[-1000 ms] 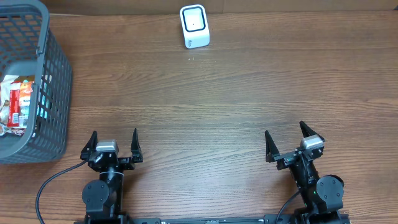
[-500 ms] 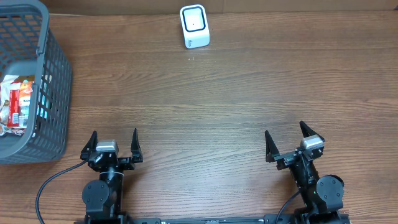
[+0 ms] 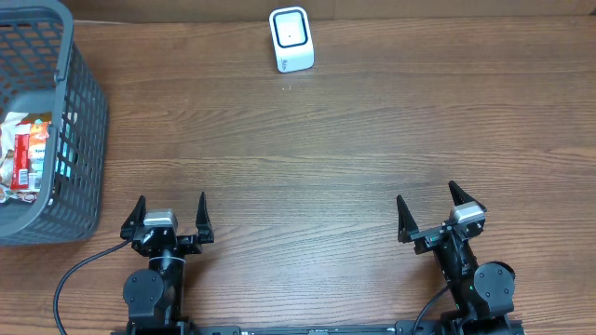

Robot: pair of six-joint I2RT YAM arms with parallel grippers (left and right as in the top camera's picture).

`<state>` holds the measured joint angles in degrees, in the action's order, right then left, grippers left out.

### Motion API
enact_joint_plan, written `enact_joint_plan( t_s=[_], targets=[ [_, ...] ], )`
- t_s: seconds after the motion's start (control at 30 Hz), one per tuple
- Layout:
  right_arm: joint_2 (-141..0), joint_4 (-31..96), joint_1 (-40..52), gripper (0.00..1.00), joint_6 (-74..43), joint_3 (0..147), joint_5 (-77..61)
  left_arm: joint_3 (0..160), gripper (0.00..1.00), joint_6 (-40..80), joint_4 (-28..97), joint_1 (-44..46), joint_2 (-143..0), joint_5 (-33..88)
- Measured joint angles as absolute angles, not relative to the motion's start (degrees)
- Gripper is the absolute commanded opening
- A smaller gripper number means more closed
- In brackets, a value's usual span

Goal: Scan the item barcode

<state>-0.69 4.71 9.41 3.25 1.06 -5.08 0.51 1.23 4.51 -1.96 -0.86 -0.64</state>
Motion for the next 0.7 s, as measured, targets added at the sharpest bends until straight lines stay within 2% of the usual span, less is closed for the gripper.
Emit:
enact_joint_plan(
  t_s=[0.7],
  targets=[
    [-0.7,4.7,9.4,1.0,3.2,1.1,-5.1,0.5,1.0,1.2,3.3,-2.0,-0.9,-0.8]
  ],
)
